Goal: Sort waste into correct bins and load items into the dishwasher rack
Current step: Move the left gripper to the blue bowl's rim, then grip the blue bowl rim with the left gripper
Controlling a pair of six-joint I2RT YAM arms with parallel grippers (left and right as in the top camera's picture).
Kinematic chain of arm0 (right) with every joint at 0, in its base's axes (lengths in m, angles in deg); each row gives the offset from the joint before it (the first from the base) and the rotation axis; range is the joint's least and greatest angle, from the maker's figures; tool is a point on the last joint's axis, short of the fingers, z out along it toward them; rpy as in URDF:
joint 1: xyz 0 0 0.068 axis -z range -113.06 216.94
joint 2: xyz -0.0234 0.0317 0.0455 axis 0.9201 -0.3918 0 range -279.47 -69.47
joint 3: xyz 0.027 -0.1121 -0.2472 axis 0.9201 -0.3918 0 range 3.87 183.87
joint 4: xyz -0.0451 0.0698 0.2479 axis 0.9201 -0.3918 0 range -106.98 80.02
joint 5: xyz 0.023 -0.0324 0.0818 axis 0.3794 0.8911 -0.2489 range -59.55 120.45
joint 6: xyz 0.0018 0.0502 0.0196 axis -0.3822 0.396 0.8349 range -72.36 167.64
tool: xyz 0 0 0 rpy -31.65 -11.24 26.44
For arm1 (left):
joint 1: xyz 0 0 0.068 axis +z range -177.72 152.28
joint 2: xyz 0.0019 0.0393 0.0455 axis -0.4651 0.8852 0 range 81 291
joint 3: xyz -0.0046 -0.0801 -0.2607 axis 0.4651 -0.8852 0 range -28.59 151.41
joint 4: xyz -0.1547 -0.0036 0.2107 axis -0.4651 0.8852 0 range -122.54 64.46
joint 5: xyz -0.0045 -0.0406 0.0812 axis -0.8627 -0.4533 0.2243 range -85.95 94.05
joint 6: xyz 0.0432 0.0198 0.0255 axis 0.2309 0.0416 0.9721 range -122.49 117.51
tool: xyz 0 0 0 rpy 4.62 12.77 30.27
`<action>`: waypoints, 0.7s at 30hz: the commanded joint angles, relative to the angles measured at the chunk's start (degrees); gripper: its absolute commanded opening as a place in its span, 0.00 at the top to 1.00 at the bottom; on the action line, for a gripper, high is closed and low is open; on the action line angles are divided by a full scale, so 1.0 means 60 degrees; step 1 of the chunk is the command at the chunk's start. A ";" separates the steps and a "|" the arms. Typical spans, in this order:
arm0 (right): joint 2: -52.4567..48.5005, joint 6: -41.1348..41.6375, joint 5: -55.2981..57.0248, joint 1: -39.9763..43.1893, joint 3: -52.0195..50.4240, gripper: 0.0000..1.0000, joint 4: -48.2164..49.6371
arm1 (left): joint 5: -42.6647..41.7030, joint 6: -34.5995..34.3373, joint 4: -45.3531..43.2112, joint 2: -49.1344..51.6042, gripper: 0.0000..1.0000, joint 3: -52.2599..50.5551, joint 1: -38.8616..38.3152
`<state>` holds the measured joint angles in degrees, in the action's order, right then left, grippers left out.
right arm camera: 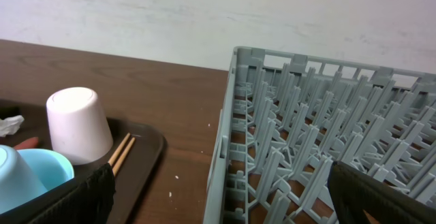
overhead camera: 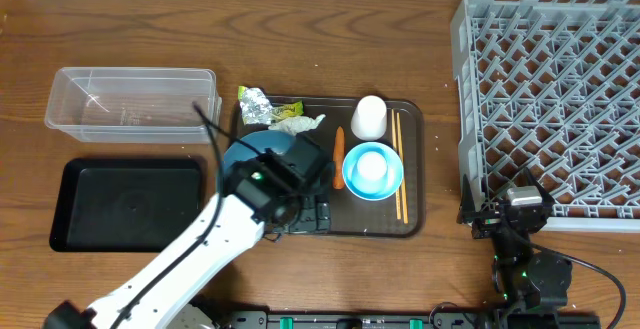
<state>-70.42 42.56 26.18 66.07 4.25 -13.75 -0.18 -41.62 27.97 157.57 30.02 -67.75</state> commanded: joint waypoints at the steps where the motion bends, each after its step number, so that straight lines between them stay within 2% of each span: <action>1: 0.0080 -0.0124 0.0033 0.0080 -0.0011 0.01 -0.0040 | 0.0510 0.0182 -0.0040 0.0273 0.01 0.0142 -0.0222; 13: 0.0080 -0.0124 0.0036 0.0080 -0.0011 0.01 -0.0040 | 0.0925 0.0160 -0.0317 0.1064 0.00 0.0138 -0.0262; 21: 0.0080 -0.0124 0.0033 0.0080 -0.0011 0.01 -0.0040 | 0.1672 0.0160 -0.0317 0.1545 0.00 0.0138 -0.0259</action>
<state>-70.42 42.56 26.18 66.07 4.27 -13.75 6.62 -41.23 25.91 166.40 30.02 -69.19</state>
